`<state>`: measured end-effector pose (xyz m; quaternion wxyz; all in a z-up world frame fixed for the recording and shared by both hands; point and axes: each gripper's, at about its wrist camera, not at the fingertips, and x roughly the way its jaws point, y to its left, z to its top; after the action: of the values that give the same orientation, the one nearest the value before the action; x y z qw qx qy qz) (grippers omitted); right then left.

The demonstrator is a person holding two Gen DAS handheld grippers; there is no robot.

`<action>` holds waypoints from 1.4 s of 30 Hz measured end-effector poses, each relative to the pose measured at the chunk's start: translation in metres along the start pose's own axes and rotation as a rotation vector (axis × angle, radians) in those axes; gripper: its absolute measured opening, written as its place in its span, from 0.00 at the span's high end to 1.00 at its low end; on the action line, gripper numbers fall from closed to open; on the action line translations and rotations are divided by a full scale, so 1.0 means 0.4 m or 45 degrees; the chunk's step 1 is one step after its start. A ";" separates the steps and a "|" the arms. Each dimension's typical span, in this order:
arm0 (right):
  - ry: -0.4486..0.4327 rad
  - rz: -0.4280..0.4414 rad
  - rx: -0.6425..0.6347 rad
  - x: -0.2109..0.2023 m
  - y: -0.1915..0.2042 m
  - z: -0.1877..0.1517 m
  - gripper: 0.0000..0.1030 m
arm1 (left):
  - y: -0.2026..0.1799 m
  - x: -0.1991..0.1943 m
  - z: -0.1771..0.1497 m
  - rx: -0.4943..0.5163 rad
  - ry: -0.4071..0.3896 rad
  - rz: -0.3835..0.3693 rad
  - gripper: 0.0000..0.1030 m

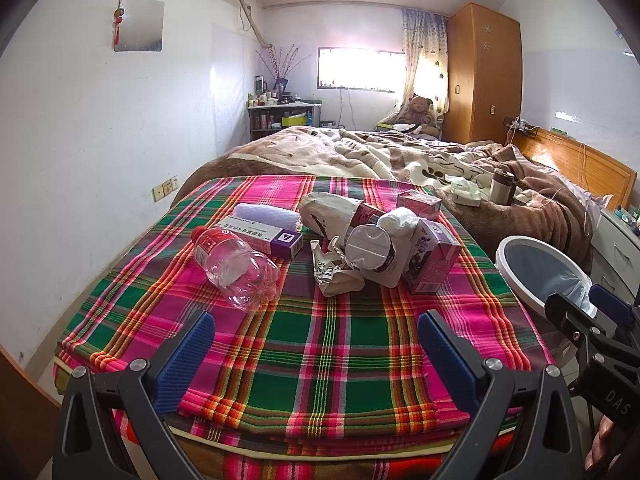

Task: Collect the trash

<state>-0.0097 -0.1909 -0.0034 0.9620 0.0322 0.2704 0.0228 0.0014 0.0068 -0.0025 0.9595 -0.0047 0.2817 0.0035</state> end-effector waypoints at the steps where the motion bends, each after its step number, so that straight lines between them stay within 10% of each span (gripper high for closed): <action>1: 0.001 -0.001 0.000 0.001 0.001 0.000 0.15 | 0.001 0.000 0.000 0.000 -0.001 0.001 0.00; 42: 0.050 0.020 -0.056 0.124 0.041 0.023 0.15 | 0.146 0.127 0.026 -0.132 0.104 -0.010 0.00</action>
<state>0.0369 -0.1721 -0.0199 0.9567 0.0128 0.2883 0.0371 0.0492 0.0655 -0.0218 0.9457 -0.0556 0.3200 0.0141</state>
